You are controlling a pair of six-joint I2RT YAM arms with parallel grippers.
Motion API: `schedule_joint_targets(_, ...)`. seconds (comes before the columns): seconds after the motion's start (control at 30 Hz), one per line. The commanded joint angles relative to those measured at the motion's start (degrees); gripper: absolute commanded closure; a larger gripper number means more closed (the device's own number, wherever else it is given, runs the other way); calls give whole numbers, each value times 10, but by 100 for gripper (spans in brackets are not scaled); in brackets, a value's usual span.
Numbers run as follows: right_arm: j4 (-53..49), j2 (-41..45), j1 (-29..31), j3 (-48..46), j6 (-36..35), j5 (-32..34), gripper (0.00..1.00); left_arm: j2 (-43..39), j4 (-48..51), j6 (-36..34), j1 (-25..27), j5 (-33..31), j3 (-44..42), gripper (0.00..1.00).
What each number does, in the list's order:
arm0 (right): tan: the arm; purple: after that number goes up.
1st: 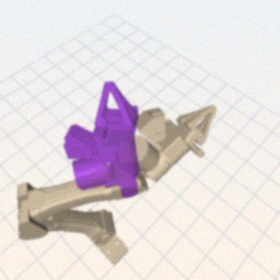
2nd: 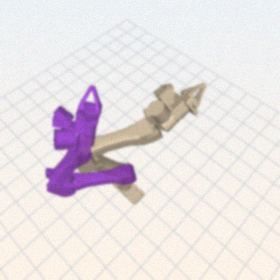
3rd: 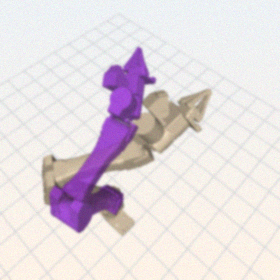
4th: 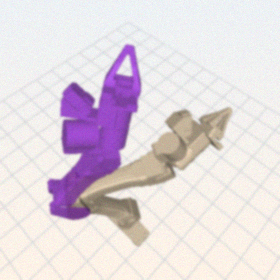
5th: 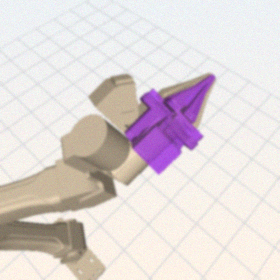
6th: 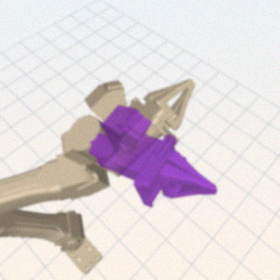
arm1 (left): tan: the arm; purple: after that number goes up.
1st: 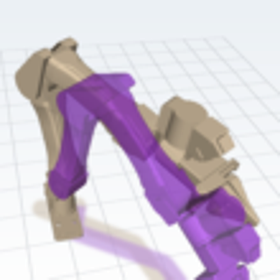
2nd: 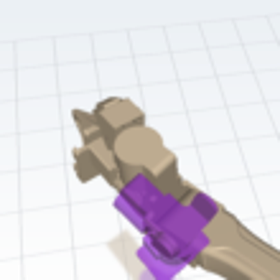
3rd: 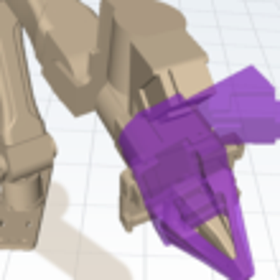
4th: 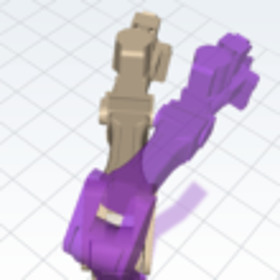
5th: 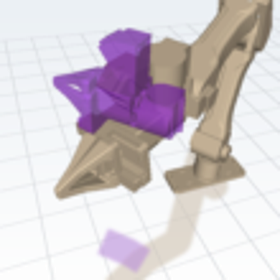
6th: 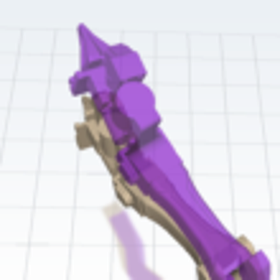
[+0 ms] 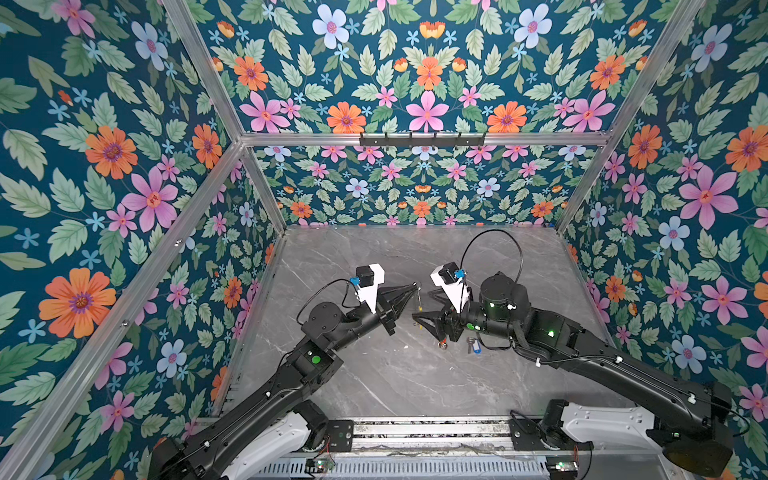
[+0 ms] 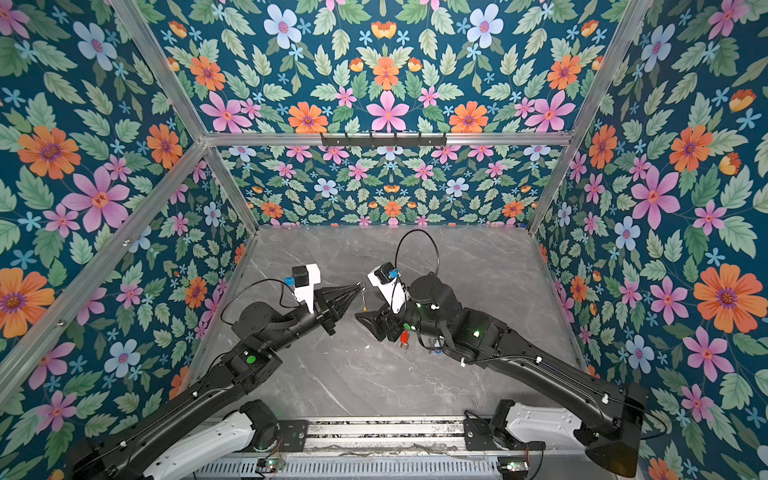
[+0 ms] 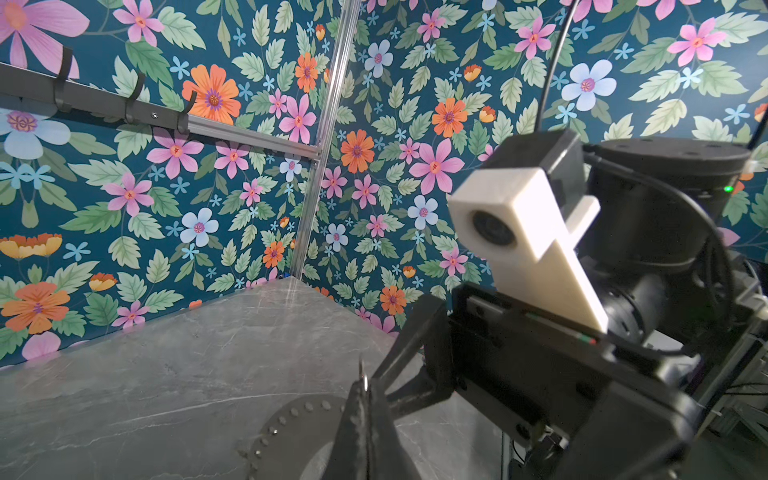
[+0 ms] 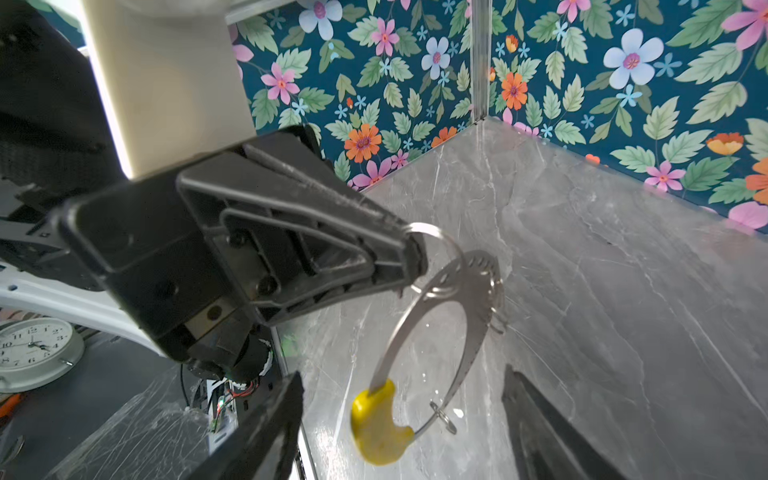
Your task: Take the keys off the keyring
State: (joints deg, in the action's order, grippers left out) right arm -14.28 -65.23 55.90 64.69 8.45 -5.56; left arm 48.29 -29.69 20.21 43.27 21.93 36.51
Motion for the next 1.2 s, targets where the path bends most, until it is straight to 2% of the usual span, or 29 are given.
schedule_joint_targets(0.0,5,-6,0,-3,-9,27,30,3,-35,9,0,0,1,100)
schedule_joint_targets(0.1,3,-8,0,-5,-10,25,42,4,-36,10,0,-2,0,100)
schedule_joint_targets(0.37,5,-8,0,-13,-10,17,82,6,-34,13,0,-5,-3,100)
schedule_joint_targets(0.43,1,-8,-2,-11,-10,10,88,3,-31,13,0,-7,-4,99)
schedule_joint_targets(0.53,-4,-6,-15,-14,-3,-16,96,-10,-32,13,0,-17,-12,67)
schedule_joint_targets(0.57,-4,-5,-21,-16,0,-29,99,-18,-31,12,0,-22,-14,60)
schedule_joint_targets(0.67,-1,-5,-47,-26,17,-82,100,-39,-13,-6,0,-35,-8,47)
schedule_joint_targets(0.7,1,-8,-60,-30,27,-113,100,-46,-5,-14,0,-36,-3,3)
schedule_joint_targets(0.73,4,-12,-73,-33,38,-142,100,-52,3,-22,0,-37,3,0)
schedule_joint_targets(0.93,29,-79,-116,-48,74,-281,100,-96,-2,-51,0,-28,3,0)
schedule_joint_targets(1.17,98,-208,-119,-70,103,-303,100,-127,-32,-45,0,1,-20,0)
